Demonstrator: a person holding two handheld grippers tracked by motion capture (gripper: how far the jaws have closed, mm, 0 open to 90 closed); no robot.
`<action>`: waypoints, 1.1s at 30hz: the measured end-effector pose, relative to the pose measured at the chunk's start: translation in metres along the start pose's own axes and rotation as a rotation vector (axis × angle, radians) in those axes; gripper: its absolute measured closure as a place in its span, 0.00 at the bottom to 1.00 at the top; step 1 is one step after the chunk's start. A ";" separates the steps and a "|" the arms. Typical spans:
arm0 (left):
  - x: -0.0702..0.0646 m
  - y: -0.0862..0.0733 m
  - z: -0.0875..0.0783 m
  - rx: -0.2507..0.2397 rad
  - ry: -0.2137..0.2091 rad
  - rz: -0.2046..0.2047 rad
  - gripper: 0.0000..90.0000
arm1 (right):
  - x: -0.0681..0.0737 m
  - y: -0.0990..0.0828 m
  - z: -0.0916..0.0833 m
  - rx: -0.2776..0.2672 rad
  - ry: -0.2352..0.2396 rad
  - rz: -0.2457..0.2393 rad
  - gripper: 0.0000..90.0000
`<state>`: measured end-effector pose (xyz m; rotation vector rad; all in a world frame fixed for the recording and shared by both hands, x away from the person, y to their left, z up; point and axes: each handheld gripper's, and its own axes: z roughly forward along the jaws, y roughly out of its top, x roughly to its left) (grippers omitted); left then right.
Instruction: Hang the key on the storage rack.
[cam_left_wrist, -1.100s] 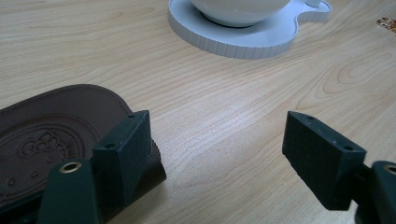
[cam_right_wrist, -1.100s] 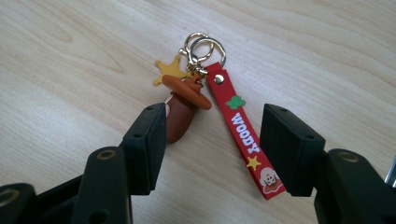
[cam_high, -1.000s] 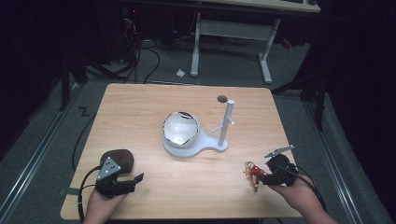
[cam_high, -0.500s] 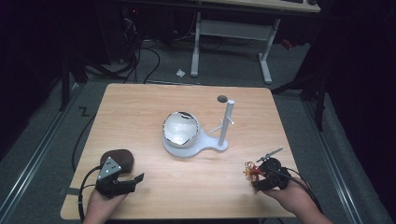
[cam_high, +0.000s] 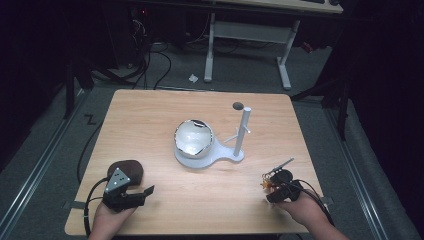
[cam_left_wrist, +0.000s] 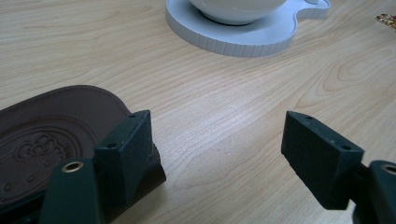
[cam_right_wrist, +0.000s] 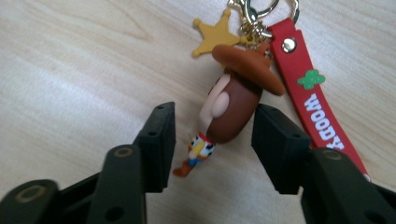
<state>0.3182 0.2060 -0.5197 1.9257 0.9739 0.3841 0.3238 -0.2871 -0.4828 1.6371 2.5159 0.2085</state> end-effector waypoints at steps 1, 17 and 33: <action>0.000 0.000 0.000 0.000 0.000 -0.001 0.28 | 0.000 0.001 0.001 -0.002 -0.006 0.000 0.59; 0.000 -0.001 0.000 0.000 -0.002 -0.005 0.28 | -0.003 0.001 0.005 0.010 -0.031 -0.028 0.72; 0.000 -0.001 0.002 0.001 -0.003 -0.007 0.28 | -0.010 0.002 0.007 0.009 0.015 -0.027 0.73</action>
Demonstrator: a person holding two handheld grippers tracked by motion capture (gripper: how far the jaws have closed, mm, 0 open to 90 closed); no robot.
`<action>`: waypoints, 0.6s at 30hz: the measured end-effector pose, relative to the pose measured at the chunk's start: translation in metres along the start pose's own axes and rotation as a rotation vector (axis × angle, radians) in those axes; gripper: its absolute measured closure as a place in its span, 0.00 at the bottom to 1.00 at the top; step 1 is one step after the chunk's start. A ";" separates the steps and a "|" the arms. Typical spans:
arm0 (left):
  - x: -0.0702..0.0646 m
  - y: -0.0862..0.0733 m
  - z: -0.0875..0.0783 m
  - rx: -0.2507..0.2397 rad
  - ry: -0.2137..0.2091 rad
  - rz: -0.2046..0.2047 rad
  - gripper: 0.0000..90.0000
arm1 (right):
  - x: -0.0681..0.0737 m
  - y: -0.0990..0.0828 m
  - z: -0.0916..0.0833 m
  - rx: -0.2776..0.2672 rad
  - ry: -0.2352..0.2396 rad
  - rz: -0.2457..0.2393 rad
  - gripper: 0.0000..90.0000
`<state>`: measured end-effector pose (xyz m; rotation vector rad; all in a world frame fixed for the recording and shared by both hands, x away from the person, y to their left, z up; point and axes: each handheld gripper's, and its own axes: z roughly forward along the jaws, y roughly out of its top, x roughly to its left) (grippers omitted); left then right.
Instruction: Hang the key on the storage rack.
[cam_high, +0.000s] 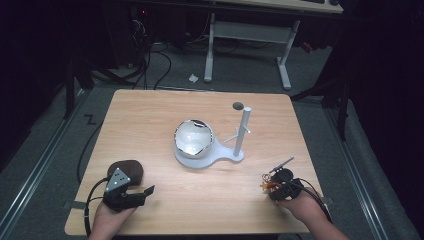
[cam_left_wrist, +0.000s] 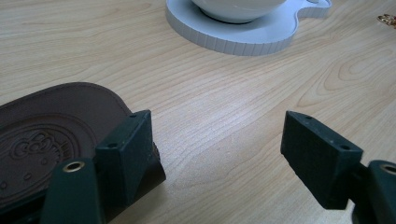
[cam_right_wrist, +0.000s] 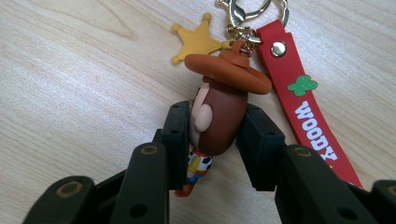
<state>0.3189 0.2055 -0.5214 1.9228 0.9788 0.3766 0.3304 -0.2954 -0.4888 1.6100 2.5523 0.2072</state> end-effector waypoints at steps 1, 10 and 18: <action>0.000 0.000 0.000 0.000 0.001 0.002 0.28 | 0.000 0.000 0.000 0.003 0.001 0.004 0.73; 0.000 0.000 0.000 -0.005 -0.009 -0.002 0.28 | -0.003 0.003 -0.025 0.004 0.001 -0.025 0.74; 0.000 0.000 0.000 -0.011 -0.009 -0.001 0.28 | -0.002 0.005 -0.054 -0.025 0.021 -0.034 0.74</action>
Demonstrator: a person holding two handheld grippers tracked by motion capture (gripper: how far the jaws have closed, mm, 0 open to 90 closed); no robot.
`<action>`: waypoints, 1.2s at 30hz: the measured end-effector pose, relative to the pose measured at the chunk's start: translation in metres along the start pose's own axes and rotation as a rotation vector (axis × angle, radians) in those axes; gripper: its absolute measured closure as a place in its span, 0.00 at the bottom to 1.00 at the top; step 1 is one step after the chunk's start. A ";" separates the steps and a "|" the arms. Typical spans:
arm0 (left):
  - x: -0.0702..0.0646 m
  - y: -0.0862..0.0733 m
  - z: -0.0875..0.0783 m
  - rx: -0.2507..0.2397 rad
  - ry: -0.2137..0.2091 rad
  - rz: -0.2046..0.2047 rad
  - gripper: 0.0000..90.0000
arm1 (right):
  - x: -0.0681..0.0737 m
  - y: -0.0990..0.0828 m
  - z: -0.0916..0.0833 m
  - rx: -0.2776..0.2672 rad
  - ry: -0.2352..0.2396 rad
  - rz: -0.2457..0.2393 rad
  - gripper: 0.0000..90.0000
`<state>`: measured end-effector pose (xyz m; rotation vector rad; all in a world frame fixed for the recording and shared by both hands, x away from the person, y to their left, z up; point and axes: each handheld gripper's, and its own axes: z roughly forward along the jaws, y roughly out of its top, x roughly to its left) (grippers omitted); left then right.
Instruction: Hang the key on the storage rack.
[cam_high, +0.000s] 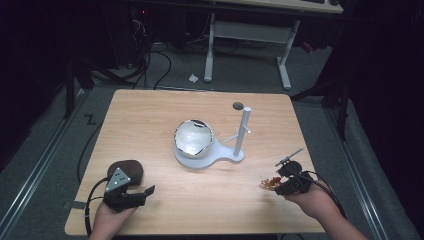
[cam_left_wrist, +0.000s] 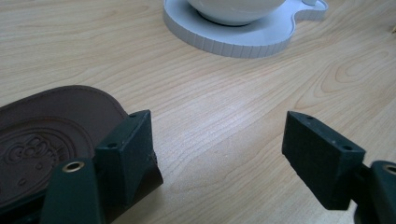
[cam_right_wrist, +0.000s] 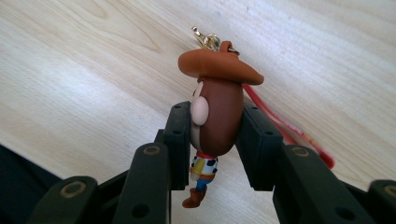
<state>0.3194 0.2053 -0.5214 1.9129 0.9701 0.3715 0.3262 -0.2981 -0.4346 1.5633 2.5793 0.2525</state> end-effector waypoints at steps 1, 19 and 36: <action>0.000 0.000 0.000 -0.002 -0.001 -0.001 0.28 | 0.001 0.000 -0.002 -0.006 0.004 0.001 0.74; 0.002 -0.001 -0.003 -0.010 0.001 -0.018 0.28 | 0.006 0.009 -0.039 -0.044 0.008 -0.036 0.74; 0.001 -0.001 -0.003 -0.020 0.002 -0.012 0.28 | -0.001 0.023 -0.087 -0.133 0.012 -0.023 0.74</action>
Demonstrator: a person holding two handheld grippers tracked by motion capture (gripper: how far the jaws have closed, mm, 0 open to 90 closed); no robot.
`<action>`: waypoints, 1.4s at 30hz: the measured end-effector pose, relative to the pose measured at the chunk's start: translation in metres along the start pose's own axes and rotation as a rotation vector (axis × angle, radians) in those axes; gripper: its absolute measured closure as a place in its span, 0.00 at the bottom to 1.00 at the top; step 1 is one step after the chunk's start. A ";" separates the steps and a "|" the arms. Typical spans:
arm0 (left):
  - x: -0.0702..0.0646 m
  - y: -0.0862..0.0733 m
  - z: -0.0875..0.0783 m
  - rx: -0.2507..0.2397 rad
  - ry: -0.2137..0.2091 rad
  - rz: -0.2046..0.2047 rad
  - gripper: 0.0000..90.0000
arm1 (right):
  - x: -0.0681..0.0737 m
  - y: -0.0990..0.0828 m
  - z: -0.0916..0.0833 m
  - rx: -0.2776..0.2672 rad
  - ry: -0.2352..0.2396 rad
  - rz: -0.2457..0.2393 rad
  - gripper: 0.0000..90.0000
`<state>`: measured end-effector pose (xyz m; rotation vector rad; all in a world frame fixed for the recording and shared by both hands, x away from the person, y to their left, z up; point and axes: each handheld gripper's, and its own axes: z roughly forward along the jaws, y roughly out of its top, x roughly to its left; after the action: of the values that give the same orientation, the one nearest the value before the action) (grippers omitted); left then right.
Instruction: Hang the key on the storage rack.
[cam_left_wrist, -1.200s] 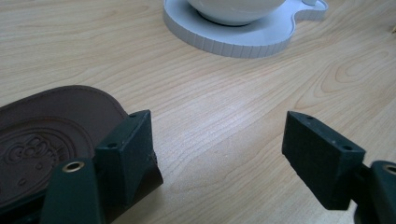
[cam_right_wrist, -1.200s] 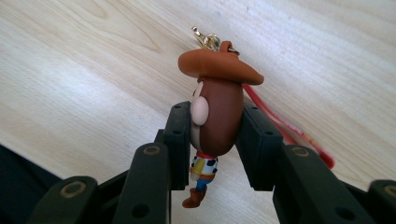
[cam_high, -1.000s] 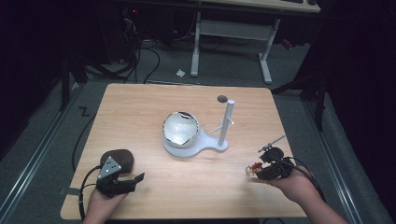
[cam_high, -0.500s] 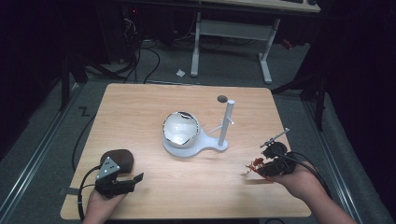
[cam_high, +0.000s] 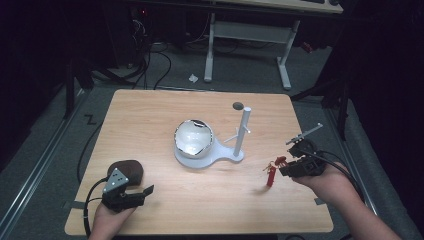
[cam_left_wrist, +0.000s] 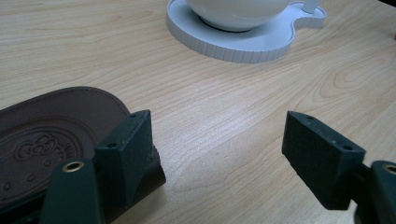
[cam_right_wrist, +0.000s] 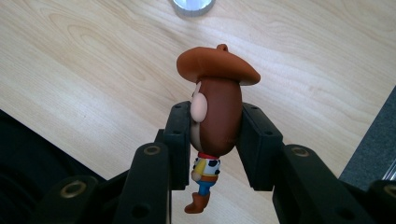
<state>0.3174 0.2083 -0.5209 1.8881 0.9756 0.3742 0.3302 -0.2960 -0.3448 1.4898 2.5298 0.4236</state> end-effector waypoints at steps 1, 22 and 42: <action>0.000 0.000 0.000 0.000 0.001 0.001 0.28 | 0.000 0.002 -0.001 -0.002 -0.001 -0.005 0.74; 0.003 0.000 -0.003 -0.011 0.002 -0.008 0.28 | 0.006 0.034 -0.021 -0.039 -0.006 -0.032 0.74; 0.005 0.000 -0.003 -0.016 0.001 -0.014 0.28 | 0.022 0.064 -0.043 -0.063 -0.020 -0.068 0.75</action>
<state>0.3189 0.2144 -0.5197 1.8665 0.9829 0.3732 0.3599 -0.2535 -0.2830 1.3741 2.5192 0.4711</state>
